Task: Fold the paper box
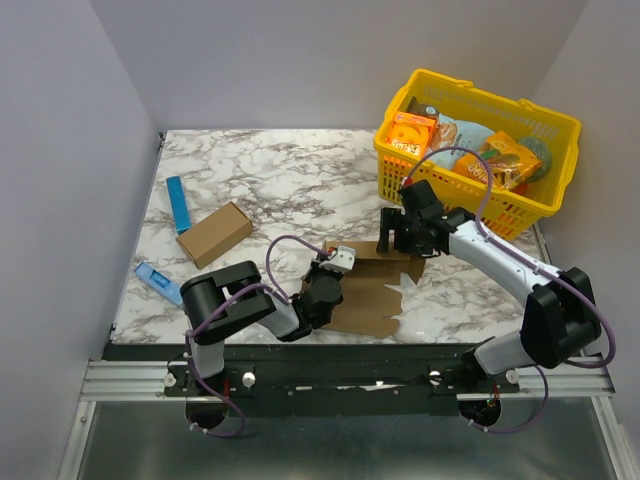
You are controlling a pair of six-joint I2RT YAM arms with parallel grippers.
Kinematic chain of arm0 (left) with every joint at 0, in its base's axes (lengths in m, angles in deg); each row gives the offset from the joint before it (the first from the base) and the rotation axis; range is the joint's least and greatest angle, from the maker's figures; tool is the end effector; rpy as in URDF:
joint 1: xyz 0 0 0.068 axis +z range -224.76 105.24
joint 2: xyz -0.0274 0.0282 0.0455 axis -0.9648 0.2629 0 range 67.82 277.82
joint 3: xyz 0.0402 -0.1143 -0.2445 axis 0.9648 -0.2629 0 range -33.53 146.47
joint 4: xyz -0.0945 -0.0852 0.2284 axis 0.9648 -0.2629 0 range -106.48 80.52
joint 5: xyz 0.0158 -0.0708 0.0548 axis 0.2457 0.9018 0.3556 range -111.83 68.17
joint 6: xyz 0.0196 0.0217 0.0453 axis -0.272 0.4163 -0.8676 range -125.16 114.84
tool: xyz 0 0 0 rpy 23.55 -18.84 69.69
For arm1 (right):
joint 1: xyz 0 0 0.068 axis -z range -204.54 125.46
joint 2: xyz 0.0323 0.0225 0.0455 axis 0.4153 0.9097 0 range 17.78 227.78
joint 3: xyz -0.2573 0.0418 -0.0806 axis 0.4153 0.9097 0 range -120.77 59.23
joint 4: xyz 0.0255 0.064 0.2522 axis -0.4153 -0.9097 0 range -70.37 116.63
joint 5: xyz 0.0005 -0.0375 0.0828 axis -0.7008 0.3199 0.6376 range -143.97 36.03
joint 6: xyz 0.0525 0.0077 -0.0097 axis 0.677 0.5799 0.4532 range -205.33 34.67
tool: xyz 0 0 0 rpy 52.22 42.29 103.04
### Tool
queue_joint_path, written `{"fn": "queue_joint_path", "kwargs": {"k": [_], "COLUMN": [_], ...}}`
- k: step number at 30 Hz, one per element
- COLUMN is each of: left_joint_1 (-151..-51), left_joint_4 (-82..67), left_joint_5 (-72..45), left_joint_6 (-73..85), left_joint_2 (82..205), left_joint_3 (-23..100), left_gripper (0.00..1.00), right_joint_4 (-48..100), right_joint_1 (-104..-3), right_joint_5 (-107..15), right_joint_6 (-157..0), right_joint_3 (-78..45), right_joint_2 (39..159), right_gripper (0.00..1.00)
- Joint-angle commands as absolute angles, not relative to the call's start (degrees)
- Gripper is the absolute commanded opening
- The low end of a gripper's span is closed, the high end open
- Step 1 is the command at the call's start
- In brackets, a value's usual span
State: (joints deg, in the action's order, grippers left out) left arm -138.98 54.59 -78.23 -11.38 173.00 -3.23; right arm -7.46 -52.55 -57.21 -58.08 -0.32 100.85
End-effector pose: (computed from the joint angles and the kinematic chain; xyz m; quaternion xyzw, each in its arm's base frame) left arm 0.1584 -0.2600 0.1299 0.1456 0.7285 0.0461 0.6679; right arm 0.2618 0.1369 0.2403 0.0015 0.9599 0.1053 0.2597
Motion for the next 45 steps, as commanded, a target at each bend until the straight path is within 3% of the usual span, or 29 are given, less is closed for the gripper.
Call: {"fn": "queue_joint_path", "kwargs": {"k": [1, 26, 45], "left_joint_1": [-139.71, -140.23, -140.59], "left_joint_4": [51.6, 51.34, 51.25], "left_joint_5": [-80.28, -80.28, -80.1], "left_joint_6": [-14.39, -14.92, -15.36], "left_joint_2": [174.6, 175.4, 176.36], "left_joint_3": [-3.38, -2.77, -2.07], "left_gripper": [0.0, 0.0, 0.0], "right_joint_4": [-6.42, -8.79, -0.89], "right_joint_1": [-52.14, -51.7, -51.7], "right_joint_5": [-59.5, -61.18, -44.57], "right_joint_6": [-58.44, -59.84, -59.05], "right_joint_3": [0.87, -0.62, 2.72], "right_joint_2": [103.04, 100.66, 103.04], "right_gripper": [0.89, 0.92, 0.85]}}
